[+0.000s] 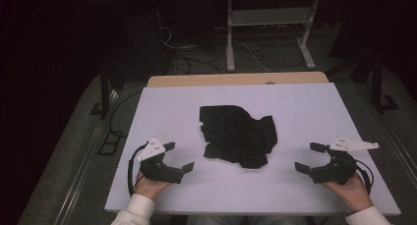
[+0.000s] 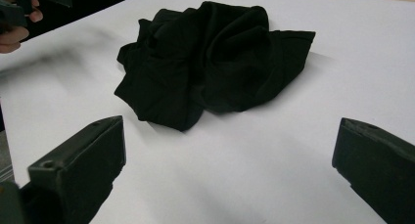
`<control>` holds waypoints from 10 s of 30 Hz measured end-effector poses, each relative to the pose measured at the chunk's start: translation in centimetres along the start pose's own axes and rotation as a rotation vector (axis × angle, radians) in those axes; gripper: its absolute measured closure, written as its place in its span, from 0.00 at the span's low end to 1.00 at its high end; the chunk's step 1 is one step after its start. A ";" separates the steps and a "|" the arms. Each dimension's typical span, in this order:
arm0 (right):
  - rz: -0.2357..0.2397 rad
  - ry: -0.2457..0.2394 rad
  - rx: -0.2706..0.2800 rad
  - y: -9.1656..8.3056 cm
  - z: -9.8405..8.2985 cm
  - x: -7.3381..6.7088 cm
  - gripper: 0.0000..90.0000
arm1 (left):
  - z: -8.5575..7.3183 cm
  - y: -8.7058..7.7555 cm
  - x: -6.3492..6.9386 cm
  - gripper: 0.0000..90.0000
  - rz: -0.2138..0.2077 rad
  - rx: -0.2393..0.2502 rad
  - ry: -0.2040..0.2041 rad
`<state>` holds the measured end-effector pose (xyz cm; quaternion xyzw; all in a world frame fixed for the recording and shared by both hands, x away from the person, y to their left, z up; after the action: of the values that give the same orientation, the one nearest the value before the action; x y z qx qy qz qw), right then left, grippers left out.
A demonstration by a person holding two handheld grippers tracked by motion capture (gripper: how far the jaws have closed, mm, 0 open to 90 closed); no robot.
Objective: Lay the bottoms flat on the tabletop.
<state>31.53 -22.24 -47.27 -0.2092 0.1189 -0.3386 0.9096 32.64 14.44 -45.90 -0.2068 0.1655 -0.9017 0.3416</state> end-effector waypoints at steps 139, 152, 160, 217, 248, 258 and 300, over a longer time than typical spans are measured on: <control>0.157 0.179 -0.328 19.2 6.9 3.9 0.75 | 2.8 13.6 -4.0 0.56 -0.168 -0.258 -0.189; 0.105 0.169 -0.226 16.1 11.0 6.2 0.97 | 5.7 13.0 -5.0 0.95 -0.100 -0.203 -0.178; 0.075 0.161 -0.137 14.2 15.4 7.6 0.97 | 10.0 12.0 -5.0 0.95 -0.069 -0.170 -0.128; 0.262 -0.077 -0.082 16.6 21.0 -4.6 0.97 | 3.8 8.0 10.4 0.95 -0.356 -0.350 0.070; 0.566 0.022 -0.310 14.4 4.0 -15.0 0.97 | -0.3 6.1 1.6 0.45 -0.165 -0.365 -0.261; 0.476 -0.039 -0.262 13.1 6.7 -12.0 0.62 | -1.9 7.4 2.2 0.97 -0.152 -0.457 -0.212; 0.114 0.266 -0.193 12.2 13.1 4.3 0.97 | 0.3 7.8 -4.5 0.46 -0.021 -0.481 -0.249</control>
<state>46.32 -12.83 -41.61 -0.2419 0.2819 -0.2982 0.8793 40.12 11.97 -50.23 -0.3929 0.3298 -0.8076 0.2910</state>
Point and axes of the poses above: each handheld gripper's, and its own axes: y roughly forward along the jaws, z roughly out of its top, x roughly to its right, the point moved 10 cm from there along y, roughly forward along the jaws, and after that the axes turned 9 degrees about -y, right-handed, at the moved point
